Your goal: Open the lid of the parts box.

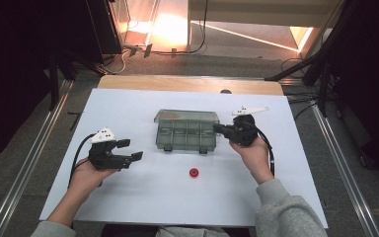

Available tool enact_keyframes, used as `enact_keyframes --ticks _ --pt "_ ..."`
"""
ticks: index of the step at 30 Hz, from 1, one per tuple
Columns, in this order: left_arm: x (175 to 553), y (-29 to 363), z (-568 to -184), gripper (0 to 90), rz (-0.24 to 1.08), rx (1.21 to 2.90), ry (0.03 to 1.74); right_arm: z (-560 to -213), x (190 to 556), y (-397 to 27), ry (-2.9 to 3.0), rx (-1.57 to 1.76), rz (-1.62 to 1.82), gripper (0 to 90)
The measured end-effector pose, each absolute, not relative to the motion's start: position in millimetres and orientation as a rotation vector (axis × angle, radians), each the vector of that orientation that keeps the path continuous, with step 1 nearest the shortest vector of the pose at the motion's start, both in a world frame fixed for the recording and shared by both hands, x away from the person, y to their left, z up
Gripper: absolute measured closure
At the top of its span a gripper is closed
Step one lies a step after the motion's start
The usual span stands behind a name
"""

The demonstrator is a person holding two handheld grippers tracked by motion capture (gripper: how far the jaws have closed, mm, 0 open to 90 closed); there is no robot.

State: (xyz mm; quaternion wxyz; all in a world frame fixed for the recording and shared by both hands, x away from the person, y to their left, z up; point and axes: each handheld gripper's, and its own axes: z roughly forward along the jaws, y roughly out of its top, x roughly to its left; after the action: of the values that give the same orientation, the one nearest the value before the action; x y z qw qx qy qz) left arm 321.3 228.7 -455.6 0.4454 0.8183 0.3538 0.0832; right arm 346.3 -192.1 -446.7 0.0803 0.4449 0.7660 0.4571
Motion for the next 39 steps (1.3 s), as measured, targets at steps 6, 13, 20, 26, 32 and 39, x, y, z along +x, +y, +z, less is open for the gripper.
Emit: enact_keyframes --ticks 6,13,20,26,32,39 --pt "329 224 -456 24.9 0.201 2.029 0.874 -447 346 -190 2.297 1.329 1.368 90.0" --pt "338 216 -457 24.9 0.196 2.034 0.865 -447 346 -190 2.293 1.335 1.369 90.0" --pt "347 209 -455 24.9 0.217 2.035 0.852 -447 348 -189 2.274 1.343 1.375 90.0" --pt "357 205 -455 25.0 0.223 2.028 0.866 -447 349 -188 2.277 1.342 1.371 90.0" --pt "366 200 -454 25.0 0.231 2.035 0.870 -446 349 -186 2.278 1.343 1.378 90.0" --pt "378 194 -452 29.7 0.257 2.022 0.858 -444 348 -185 2.275 1.339 1.378 90.0"
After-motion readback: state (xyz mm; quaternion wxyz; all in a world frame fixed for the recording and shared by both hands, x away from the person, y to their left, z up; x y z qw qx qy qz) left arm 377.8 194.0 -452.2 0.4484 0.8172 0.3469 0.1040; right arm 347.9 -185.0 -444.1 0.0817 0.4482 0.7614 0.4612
